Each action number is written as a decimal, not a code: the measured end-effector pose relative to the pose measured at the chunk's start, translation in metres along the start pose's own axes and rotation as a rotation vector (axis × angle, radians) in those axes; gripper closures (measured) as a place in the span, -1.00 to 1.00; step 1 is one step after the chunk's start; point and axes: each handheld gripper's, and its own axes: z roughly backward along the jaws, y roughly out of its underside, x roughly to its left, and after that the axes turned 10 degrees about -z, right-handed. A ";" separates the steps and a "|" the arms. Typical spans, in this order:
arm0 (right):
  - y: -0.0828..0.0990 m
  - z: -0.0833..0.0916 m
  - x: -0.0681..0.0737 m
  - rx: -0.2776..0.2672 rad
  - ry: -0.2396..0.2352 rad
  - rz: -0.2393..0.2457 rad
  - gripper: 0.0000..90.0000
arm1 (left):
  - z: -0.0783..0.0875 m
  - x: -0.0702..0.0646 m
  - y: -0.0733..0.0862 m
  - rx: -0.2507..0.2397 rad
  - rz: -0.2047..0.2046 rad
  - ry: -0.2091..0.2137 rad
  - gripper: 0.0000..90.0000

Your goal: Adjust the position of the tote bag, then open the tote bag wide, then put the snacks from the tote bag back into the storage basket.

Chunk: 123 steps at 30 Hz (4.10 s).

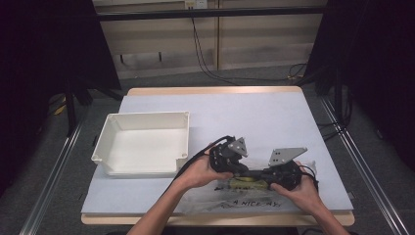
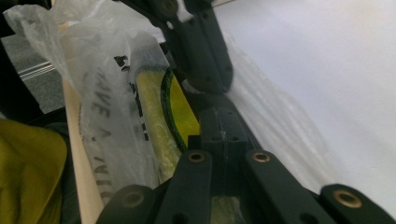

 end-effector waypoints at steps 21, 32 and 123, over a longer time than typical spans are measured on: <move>0.033 -0.005 0.032 0.059 -0.065 0.046 1.00 | -0.042 0.046 0.011 0.094 0.115 -0.002 1.00; 0.048 -0.018 0.031 0.116 -0.053 0.042 1.00 | -0.062 0.058 0.015 0.148 0.137 0.007 1.00; 0.063 0.068 -0.003 -0.285 0.097 -0.159 -0.11 | 0.017 -0.014 0.057 0.020 0.004 -0.049 -0.23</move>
